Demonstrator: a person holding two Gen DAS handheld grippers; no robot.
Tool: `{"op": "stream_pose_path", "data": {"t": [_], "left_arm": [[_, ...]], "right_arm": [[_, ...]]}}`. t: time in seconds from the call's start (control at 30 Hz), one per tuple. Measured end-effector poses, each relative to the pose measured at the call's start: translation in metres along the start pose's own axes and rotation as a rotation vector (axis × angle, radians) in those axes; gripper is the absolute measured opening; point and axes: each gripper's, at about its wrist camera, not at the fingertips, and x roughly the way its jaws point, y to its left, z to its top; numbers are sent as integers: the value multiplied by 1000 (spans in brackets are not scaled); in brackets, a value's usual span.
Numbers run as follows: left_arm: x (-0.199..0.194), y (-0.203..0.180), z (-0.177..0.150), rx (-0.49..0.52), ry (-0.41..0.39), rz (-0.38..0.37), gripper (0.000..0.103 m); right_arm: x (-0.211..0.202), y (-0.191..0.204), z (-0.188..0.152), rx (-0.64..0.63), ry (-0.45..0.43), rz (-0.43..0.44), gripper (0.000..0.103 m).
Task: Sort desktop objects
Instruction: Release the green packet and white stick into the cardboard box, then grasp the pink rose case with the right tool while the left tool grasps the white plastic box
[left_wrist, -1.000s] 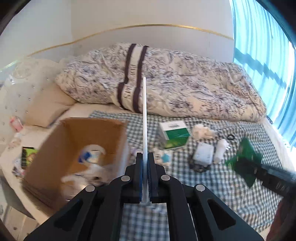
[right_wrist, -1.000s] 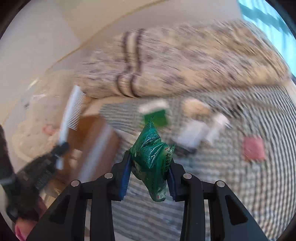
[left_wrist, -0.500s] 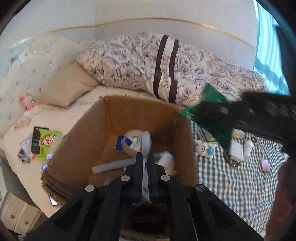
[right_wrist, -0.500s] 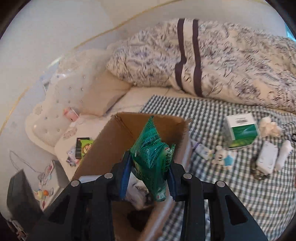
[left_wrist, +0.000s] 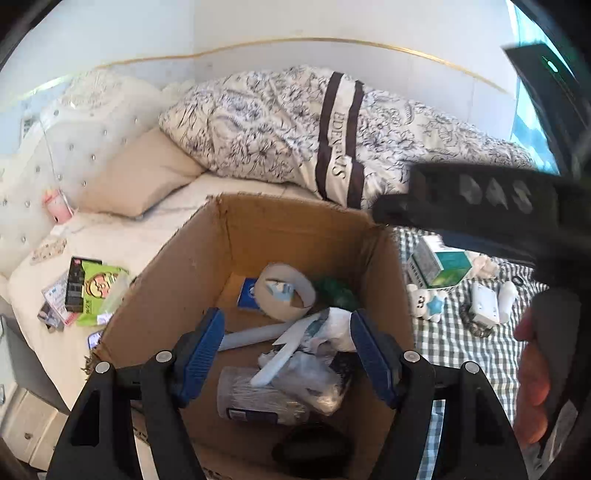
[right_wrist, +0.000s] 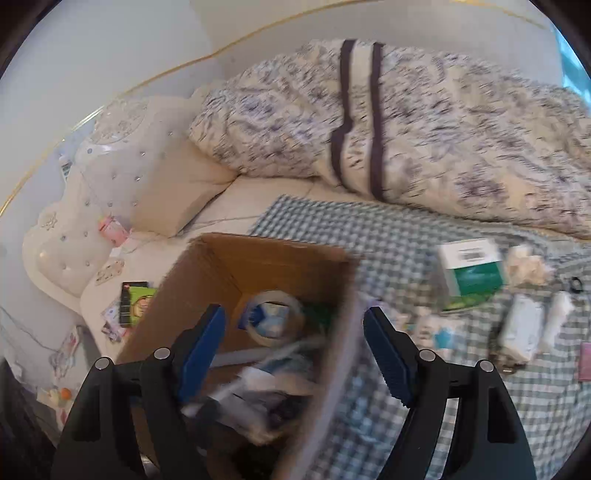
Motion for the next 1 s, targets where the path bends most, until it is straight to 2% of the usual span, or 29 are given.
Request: {"op": "stream_pose_path", "data": {"t": [0.17, 0.23, 0.3, 0.37, 0.47, 0.6, 0.67, 0.87, 1.0], "left_arm": [[-17, -36, -9, 42, -16, -44, 81], [-22, -58, -16, 79, -26, -59, 83], [-24, -83, -23, 115, -31, -72, 89], [-20, -108, -29, 140, -27, -93, 94], [-4, -140, -36, 175, -4, -124, 96], [35, -183, -47, 221, 57, -142, 96], [52, -200, -51, 239, 63, -158, 96], [100, -237, -52, 231, 85, -225, 96], [122, -258, -46, 251, 84, -261, 96]], "right_arm": [[-46, -76, -28, 19, -31, -164, 80], [-70, -129, -48, 64, -53, -267, 80], [-85, -171, -63, 97, -60, -338, 80], [-101, -223, -84, 148, -51, -452, 80], [-113, -276, -105, 184, -63, -542, 80], [-111, -320, -120, 220, -61, -511, 80], [-103, -339, -123, 244, -51, -501, 80], [-79, -373, -129, 324, -5, -454, 80], [-64, -385, -130, 349, -8, -415, 80]]}}
